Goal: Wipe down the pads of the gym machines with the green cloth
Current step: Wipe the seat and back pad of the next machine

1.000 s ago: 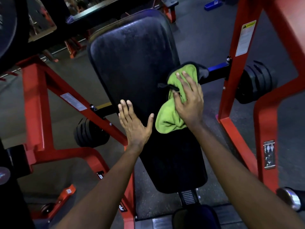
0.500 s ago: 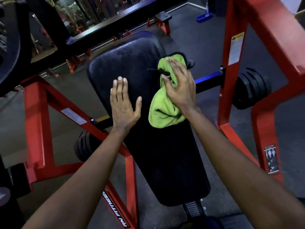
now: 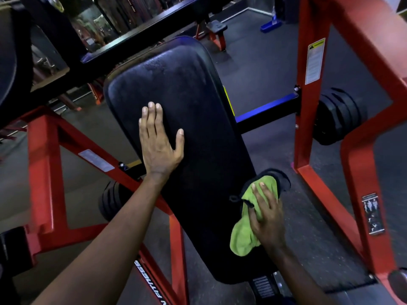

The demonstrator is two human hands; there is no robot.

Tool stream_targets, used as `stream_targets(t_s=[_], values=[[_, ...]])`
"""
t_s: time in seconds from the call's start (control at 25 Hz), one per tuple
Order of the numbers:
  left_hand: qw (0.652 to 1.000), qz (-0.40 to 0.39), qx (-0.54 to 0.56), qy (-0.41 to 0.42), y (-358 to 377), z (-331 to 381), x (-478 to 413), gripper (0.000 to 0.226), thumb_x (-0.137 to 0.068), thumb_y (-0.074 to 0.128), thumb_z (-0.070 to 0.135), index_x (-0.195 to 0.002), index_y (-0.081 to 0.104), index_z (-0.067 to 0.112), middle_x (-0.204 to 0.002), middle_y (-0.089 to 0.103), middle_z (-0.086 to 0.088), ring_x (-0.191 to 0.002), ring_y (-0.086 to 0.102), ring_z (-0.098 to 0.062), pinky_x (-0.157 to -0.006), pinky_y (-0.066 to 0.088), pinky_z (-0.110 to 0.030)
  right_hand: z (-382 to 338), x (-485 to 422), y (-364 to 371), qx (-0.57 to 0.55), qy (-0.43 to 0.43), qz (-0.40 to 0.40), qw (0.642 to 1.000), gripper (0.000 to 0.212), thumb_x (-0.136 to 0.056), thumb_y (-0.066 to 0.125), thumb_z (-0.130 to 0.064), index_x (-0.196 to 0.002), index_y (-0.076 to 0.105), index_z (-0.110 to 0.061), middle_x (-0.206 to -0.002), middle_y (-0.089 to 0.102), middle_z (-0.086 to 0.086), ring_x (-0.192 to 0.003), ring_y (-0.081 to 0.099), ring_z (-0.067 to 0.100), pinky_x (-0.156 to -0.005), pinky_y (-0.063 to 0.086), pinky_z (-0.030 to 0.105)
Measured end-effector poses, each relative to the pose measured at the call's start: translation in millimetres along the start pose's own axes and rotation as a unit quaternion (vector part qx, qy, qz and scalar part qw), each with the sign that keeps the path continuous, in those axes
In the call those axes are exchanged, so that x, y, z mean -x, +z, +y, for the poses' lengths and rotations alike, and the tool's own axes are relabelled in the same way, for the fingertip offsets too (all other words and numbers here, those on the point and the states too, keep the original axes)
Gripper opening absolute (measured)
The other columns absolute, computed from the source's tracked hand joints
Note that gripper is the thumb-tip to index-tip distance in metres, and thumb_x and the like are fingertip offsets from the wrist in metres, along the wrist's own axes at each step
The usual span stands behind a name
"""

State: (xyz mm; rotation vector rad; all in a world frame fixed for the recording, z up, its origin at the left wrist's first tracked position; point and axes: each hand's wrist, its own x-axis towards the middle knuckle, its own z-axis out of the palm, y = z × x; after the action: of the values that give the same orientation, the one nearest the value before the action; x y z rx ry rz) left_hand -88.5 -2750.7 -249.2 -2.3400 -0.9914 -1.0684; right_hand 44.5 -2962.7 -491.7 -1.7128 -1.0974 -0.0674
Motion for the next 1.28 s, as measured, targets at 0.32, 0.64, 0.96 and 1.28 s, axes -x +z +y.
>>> stream_targets(t_s=[0.32, 0.64, 0.96, 1.28], values=[[1.000, 0.002, 0.001, -0.005, -3.2, 1.5, 1.3, 0.072, -0.101, 0.052, 0.040, -0.155, 0.027, -0.001, -0.163, 0.024, -0.018, -0.153, 0.018, -0.032, -0.126, 0.015, -0.045, -56.0, -75.2, -6.4, -0.030, 0.040, 0.048, 0.998, 0.062, -0.089, 0.061, -0.024, -0.150, 0.050, -0.029, -0.156, 0.045, -0.006, -0.141, 0.046, 0.023, -0.113, 0.026, 0.040], [0.976, 0.018, 0.146, -0.161, -18.3, 12.5, 47.1, 0.064, -0.104, 0.049, 0.022, -0.158, 0.019, 0.003, -0.167, 0.012, -0.015, -0.155, 0.008, -0.027, -0.126, 0.010, -0.045, 2.3, -17.9, -3.8, 0.075, -0.022, -0.041, 0.996, 0.066, -0.096, 0.046, -0.029, -0.159, 0.027, -0.028, -0.164, 0.032, 0.003, -0.148, 0.035, 0.030, -0.113, 0.033, 0.063], [0.964, -0.021, 0.161, -0.210, -0.7, 16.5, 143.2, 0.063, -0.105, 0.051, 0.022, -0.157, 0.021, 0.003, -0.166, 0.012, -0.016, -0.155, 0.010, -0.026, -0.124, 0.016, -0.049, -32.4, -50.3, -4.7, 0.078, -0.059, -0.005, 0.995, 0.065, -0.089, 0.059, -0.018, -0.152, 0.046, -0.026, -0.159, 0.041, 0.002, -0.141, 0.045, 0.032, -0.114, 0.031, 0.058], [0.947, -0.040, 0.230, -0.220, 1.6, 18.8, 172.4, 0.063, -0.107, 0.049, 0.018, -0.159, 0.016, 0.004, -0.168, 0.005, -0.014, -0.156, 0.004, -0.026, -0.126, 0.014, -0.040, 3.7, 2.7, -5.6, 0.127, -0.110, -0.045, 0.985, 0.067, -0.093, 0.056, -0.017, -0.156, 0.036, -0.023, -0.163, 0.034, 0.004, -0.147, 0.040, 0.026, -0.114, 0.027, 0.059]])
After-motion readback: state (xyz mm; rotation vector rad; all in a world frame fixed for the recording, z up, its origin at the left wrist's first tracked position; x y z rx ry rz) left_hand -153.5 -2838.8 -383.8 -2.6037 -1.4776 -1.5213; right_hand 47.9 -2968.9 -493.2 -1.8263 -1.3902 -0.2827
